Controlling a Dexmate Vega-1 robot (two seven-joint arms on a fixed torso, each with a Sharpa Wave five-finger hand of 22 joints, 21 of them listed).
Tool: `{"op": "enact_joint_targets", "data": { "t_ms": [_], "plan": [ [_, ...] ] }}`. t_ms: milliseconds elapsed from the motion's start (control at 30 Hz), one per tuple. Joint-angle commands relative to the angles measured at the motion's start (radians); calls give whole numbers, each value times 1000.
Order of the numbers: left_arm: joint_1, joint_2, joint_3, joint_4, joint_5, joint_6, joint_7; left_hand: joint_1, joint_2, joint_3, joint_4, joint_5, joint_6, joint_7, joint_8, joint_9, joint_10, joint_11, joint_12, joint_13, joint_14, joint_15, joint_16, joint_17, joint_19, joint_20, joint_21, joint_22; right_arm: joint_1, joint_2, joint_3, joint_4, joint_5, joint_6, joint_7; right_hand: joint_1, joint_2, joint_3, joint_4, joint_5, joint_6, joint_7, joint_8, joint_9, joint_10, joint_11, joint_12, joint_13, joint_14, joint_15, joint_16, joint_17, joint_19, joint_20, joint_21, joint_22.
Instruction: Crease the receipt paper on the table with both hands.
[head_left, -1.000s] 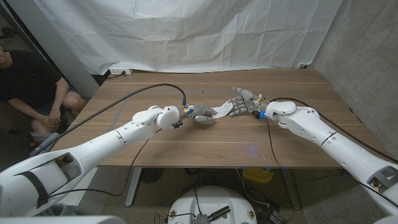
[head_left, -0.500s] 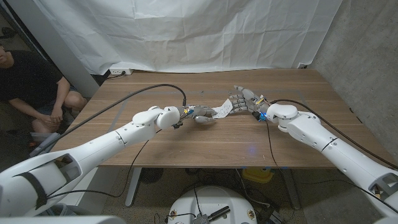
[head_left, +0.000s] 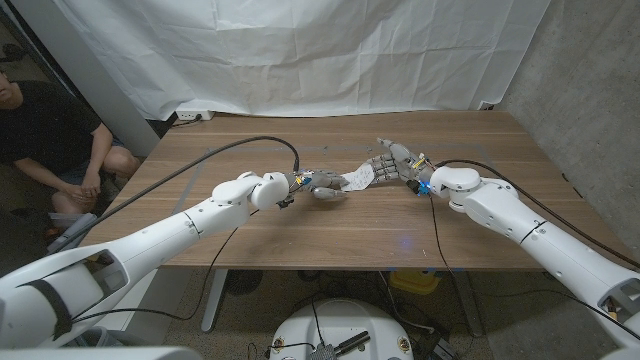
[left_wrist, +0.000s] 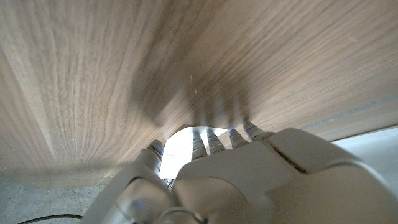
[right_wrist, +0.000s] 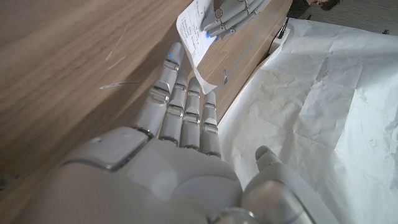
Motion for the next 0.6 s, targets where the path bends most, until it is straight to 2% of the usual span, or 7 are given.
{"op": "enact_joint_targets", "data": {
  "t_ms": [33,100,200,267,333,467,600],
  "plan": [
    [4,2,-3,-4,1,1,9,-6,68,-2,1,4,-7,-1,-2,2,-10,-2,-2,3,-66,-74,-2,1,-50,-7,-1,3,33,-10,-17,-3,16,-53,38,-10,-11,-15,6,6,-56,45,-45,-1,-67,-3,-30,-1,-32,18,-10,4,3,6,-14,2],
    [5,2,-3,-3,2,-1,12,-6,68,-2,1,4,-8,-1,-2,2,-11,-3,-3,3,-67,-76,-2,1,-50,-7,-1,3,29,-5,-14,1,20,-46,37,-9,-12,-18,7,8,-102,46,-63,-2,-93,-2,-35,-1,-45,19,-13,4,5,11,-17,1],
    [5,1,-4,0,-1,-3,15,-6,68,-2,2,4,-8,-1,-1,2,-13,-3,-3,3,-67,-76,-2,1,-50,-8,-1,3,34,-3,-15,5,26,-56,42,-6,-13,-19,6,9,-132,48,-68,-2,-114,-1,-37,-2,-58,17,-15,4,8,11,-19,1],
    [5,1,-5,2,-1,-5,18,-7,68,-2,2,4,-9,-1,-1,2,-14,-4,-3,3,-68,-76,-2,1,-50,-9,0,3,44,-6,-21,5,27,-75,51,-4,-12,-20,6,11,-144,49,-66,-2,-129,0,-37,-2,-84,17,-21,3,5,9,-24,0],
    [4,0,-4,5,-2,-7,19,-7,68,-2,2,4,-11,-1,-2,2,-15,-5,-3,3,-68,-77,-2,1,-50,-8,-1,3,56,-9,-28,1,26,-100,55,-5,-11,-21,6,11,-142,48,-63,-1,-134,0,-37,-2,-84,20,-20,3,5,9,-24,0],
    [2,-2,-3,11,-3,-10,17,-7,69,-2,2,4,-13,-1,-1,2,-18,-5,-4,3,-69,-76,-1,1,-51,-9,0,3,75,-14,-40,-7,22,-144,57,-8,-15,-27,9,13,-128,49,-54,0,-136,0,-30,-2,-63,31,-8,2,37,12,-16,0],
    [5,4,-7,3,-2,-12,27,-7,69,-2,2,4,-14,-1,-1,2,-18,-6,-3,3,-69,-75,-1,1,-50,-9,0,3,67,-12,-38,-13,13,-130,39,-10,-19,-35,12,16,-133,48,-55,0,-153,1,-30,-3,-100,30,-18,3,-2,18,-36,0]
  ]
}}
